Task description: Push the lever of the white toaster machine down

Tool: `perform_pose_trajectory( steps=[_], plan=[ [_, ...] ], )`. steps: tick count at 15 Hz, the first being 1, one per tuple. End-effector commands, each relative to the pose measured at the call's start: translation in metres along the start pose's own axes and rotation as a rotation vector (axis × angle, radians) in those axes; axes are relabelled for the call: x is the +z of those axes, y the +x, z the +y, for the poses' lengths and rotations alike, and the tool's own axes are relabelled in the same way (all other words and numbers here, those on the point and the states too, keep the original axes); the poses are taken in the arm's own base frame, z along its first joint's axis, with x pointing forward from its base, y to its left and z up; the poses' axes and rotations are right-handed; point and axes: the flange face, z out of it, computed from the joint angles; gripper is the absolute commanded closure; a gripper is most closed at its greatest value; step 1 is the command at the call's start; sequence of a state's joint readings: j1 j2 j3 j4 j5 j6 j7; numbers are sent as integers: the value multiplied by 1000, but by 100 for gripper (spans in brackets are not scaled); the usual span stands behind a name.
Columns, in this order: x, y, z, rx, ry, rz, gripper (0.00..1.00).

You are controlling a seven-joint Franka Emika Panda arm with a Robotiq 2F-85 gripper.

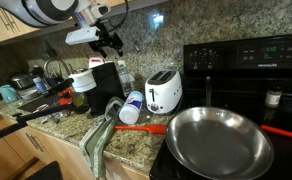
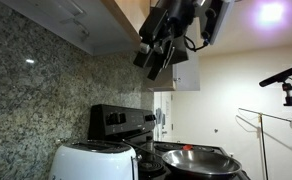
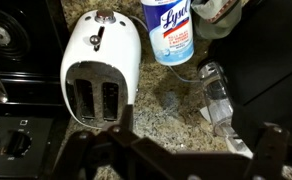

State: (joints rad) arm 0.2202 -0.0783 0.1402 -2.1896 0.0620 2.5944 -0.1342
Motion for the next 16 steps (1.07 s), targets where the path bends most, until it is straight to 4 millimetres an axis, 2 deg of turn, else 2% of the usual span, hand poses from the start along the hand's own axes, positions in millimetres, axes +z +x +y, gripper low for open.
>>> perform_pose_trajectory(
  steps=[1, 6, 10, 13, 16],
  plan=[
    [15, 28, 24, 60, -23, 39, 0],
    [44, 50, 70, 147, -50, 13, 0],
    [67, 59, 102, 205, -86, -4, 0],
    [78, 63, 114, 218, -65, 41, 0],
    [93, 57, 125, 243, -80, -9, 0]
  ],
)
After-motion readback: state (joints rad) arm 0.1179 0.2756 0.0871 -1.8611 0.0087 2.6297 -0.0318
